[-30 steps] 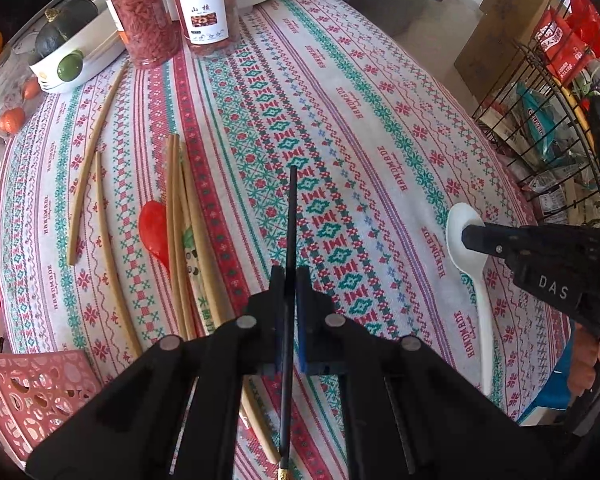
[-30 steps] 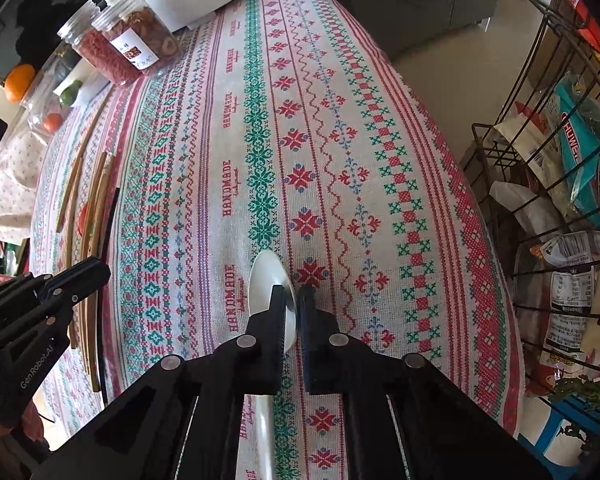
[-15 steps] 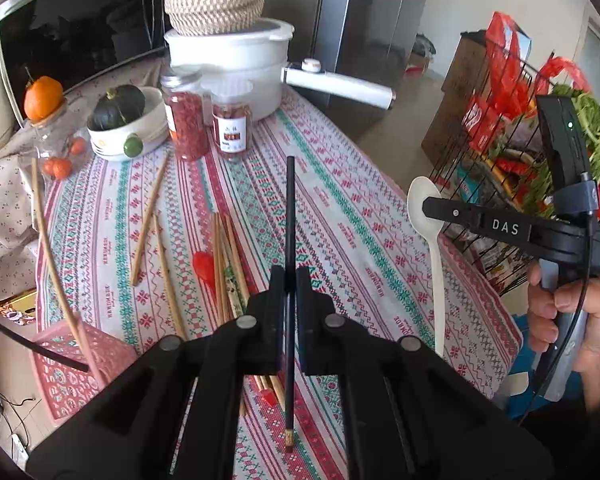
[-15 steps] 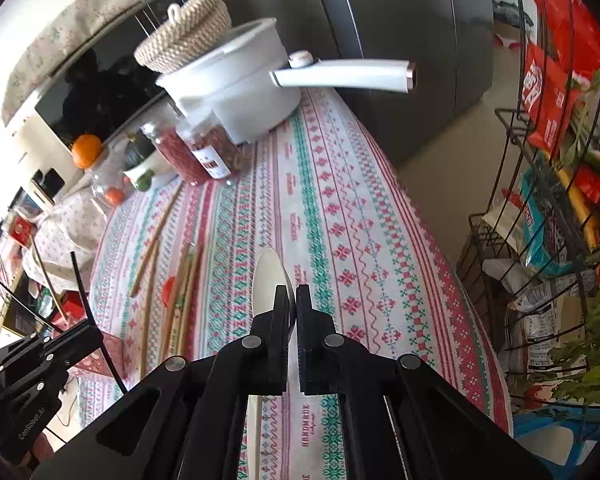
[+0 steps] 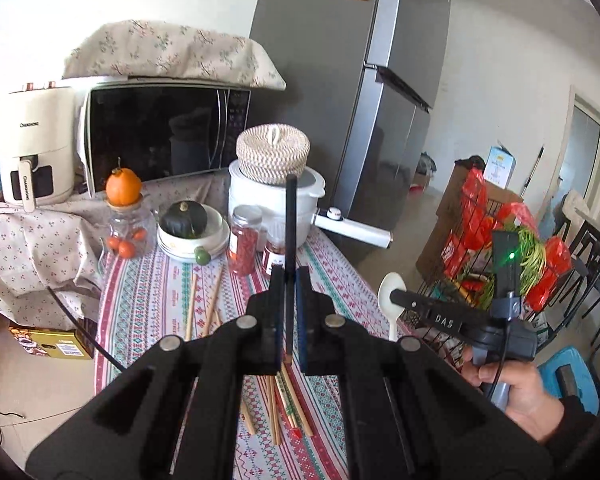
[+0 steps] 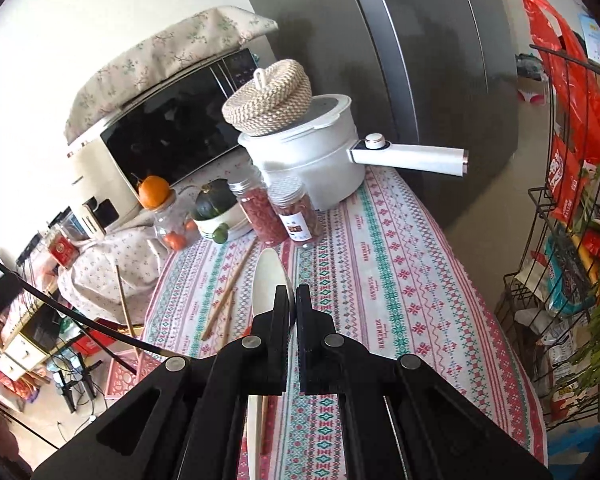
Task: Organize utensils
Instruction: 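Carry the black chopstick and white spoon over the pink basket with both tools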
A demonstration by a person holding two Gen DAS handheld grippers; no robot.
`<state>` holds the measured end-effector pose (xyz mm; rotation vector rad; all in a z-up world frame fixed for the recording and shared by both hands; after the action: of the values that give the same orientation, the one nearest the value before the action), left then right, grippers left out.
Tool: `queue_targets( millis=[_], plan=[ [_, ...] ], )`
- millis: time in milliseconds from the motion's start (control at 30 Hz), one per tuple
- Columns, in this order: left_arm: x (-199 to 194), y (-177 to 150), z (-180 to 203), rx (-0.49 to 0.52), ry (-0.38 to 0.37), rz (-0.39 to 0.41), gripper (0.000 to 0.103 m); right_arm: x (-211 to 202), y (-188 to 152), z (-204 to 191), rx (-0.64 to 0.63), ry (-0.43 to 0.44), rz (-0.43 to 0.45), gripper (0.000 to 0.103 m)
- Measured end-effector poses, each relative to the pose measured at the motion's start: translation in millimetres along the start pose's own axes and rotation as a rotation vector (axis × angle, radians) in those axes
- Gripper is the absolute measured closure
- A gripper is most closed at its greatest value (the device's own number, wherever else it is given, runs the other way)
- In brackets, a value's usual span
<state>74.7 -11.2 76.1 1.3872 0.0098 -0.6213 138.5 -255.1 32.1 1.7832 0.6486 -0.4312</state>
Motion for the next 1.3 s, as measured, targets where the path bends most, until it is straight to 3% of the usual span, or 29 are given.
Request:
queue_targets(
  millis=[200, 500, 733, 1000, 1067, 1133, 1200, 1300],
  plan=[
    [-29.6, 11.4, -20.8, -0.006, 0.026, 0.057, 0.097, 3.0, -3.6, -35.5, -0.041, 0.044, 0.019, 0.100],
    [-46.6, 7.5, -54.2, 0.000, 0.144, 0.095, 0.097, 9.6, -6.9, -73.5, -0.036, 0.098, 0.060, 0.100],
    [-16.6, -17.4, -88.5, -0.058, 0.215, 0.031, 0.097, 13.8, -7.8, -105.8, -0.025, 0.141, 0.153, 0.100],
    [16.9, -56.1, -104.9, -0.080, 0.258, -0.143, 0.096, 37.3, -18.7, -145.6, -0.047, 0.170, 0.181, 0.100],
    [15.1, -59.8, -104.8, -0.082, 0.253, -0.169, 0.089, 44.5, -21.6, -153.1, -0.052, 0.173, 0.182, 0.100],
    [9.5, -61.8, -104.0, -0.078, 0.252, -0.176, 0.065, 51.3, -24.4, -160.4, -0.061, 0.171, 0.185, 0.100],
    [3.0, -62.9, -105.1, -0.078, 0.255, -0.167, 0.050, 57.2, -27.5, -166.5, -0.075, 0.165, 0.186, 0.100],
    [-5.7, -63.9, -108.8, -0.065, 0.272, -0.165, 0.041, 64.7, -31.7, -174.6, -0.107, 0.145, 0.194, 0.100]
  ],
)
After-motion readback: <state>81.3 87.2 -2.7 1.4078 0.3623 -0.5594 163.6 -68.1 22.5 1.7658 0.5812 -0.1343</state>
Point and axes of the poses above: each gripper's, at about its wrist camera, not at the fingertips, and x roughly the way its jaws point, z to its right, y to its top, the point moved 3 cm from there along x, roughly the way its jaws point, and after that the axes turned 4 degrees about z, right-handed, at the moved point
